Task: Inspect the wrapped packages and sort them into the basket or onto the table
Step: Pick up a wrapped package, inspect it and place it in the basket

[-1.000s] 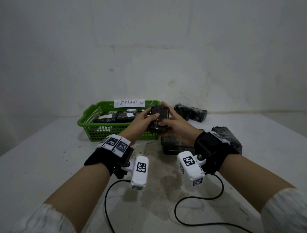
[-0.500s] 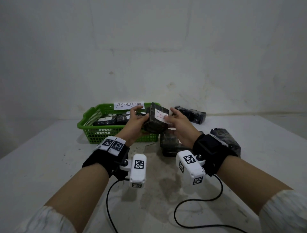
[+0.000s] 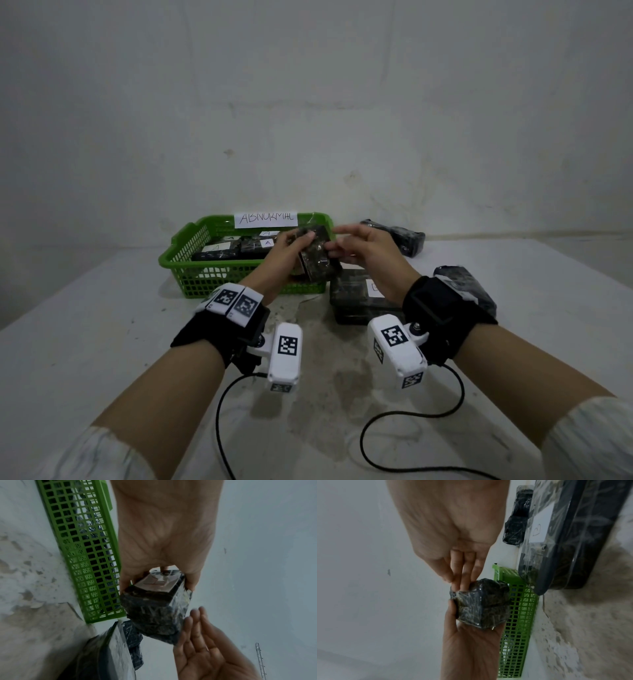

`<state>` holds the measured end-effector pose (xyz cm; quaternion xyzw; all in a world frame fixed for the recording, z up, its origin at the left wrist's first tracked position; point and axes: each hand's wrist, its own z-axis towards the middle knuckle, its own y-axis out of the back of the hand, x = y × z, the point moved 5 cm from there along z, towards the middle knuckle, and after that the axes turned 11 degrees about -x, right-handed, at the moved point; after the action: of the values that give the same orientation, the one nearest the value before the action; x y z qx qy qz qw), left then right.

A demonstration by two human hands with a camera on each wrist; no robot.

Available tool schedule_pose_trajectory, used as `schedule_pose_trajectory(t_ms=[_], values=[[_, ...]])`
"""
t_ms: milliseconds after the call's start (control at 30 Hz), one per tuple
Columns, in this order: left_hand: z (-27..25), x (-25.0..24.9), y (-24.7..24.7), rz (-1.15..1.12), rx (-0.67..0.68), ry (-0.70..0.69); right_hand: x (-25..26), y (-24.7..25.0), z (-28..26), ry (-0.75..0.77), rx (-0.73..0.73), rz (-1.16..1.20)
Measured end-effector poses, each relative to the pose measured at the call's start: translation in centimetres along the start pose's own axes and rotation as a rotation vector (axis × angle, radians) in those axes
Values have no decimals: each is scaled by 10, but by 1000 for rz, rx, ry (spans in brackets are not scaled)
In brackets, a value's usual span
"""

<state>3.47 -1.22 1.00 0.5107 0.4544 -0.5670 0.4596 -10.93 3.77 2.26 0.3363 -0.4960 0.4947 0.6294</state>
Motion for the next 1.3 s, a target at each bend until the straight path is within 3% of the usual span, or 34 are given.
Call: schedule_pose_trajectory(t_ms=[67,200,433,800,967,1167,1300], values=[[-2,0,-4,-7,56,-5,-1,4,2,-15,-70,-13],[-6,-4,-11,11,146,-52,-13,-7,-1,-171,65,15],[-10,-8,-13,12,190,-33,-10,-11,-3,-102,-5,44],[-6,-4,-8,32,195,-76,-14,-12,-2,-106,53,-12],[-6,-5,-7,-1,197,-95,-14,-16,-4,-113,159,-21],[-6,2,-6,28,254,-61,-17,-12,-3,-74,78,3],[-6,1,-6,26,228,-88,-15,-12,-4,-93,133,-19]])
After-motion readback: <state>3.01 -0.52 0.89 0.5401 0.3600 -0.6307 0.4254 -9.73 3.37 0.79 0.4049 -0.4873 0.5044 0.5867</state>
